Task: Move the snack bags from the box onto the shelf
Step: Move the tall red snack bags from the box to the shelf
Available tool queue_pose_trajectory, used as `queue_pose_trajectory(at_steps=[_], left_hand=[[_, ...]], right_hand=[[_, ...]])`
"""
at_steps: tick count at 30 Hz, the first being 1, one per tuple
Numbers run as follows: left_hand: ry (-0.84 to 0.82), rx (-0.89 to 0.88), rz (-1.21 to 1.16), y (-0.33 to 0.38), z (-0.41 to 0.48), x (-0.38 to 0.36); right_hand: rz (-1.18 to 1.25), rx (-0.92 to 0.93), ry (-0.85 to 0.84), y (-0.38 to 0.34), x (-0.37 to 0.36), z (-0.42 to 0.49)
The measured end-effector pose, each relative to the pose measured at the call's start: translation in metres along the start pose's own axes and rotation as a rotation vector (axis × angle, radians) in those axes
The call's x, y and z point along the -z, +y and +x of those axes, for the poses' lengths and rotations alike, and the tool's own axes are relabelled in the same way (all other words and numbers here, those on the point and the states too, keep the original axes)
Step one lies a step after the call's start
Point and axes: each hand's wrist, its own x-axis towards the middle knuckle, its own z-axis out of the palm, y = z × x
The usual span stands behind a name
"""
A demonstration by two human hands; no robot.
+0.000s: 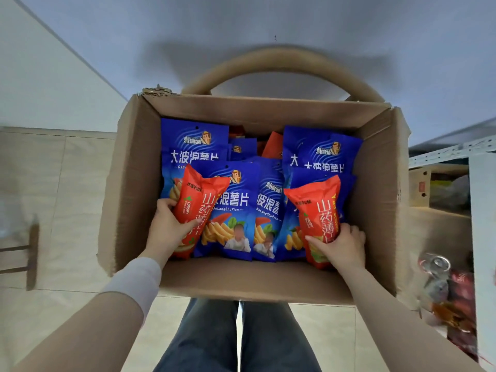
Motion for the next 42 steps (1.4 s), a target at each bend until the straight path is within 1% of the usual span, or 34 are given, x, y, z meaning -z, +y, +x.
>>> queue_pose_trajectory(at_steps=[2,4,8,10,13,15,20,23,26,30,33,36,38,42], left_hand=[[0.022,-0.060,-0.067,0.007,-0.005,-0.001],[0.020,-0.090,-0.130,0.017,-0.009,-0.004],[-0.048,-0.122,-0.039,0.035,-0.005,-0.018],[-0.103,-0.116,-0.065,0.038,-0.001,-0.024],[-0.157,-0.087,-0.117,0.041,0.000,-0.029],[-0.184,-0.089,-0.129,0.042,0.000,-0.031],[-0.202,-0.136,-0.146,0.046,-0.001,-0.028],[-0.214,-0.191,-0.176,0.059,-0.010,-0.017],[-0.274,-0.280,-0.205,0.088,-0.028,-0.005],[-0.346,-0.462,-0.297,0.156,-0.068,0.001],[-0.407,-0.589,-0.358,0.218,-0.111,-0.008],[-0.520,-0.736,-0.394,0.281,-0.157,-0.028],[-0.577,-0.818,-0.392,0.324,-0.191,-0.048],[-0.603,-0.992,-0.375,0.408,-0.264,-0.106]], right_hand=[[0.143,-0.017,-0.028,-0.011,0.000,0.000],[0.254,-0.048,-0.100,-0.021,-0.003,0.000],[0.290,-0.074,-0.183,-0.028,-0.015,0.004],[0.302,-0.046,-0.280,-0.023,-0.018,0.006],[0.253,0.018,-0.446,-0.007,-0.017,0.004],[0.298,0.028,-0.467,0.002,-0.016,0.003],[0.304,0.000,-0.347,0.003,-0.014,-0.004],[0.463,0.018,-0.298,-0.002,-0.003,-0.019],[0.623,0.026,-0.247,-0.006,0.019,-0.043],[0.850,0.060,-0.122,0.000,0.068,-0.080],[0.991,0.116,0.005,0.023,0.114,-0.106],[1.035,0.084,0.112,0.063,0.161,-0.122],[1.052,0.075,0.222,0.098,0.191,-0.125],[1.127,0.100,0.414,0.180,0.254,-0.123]])
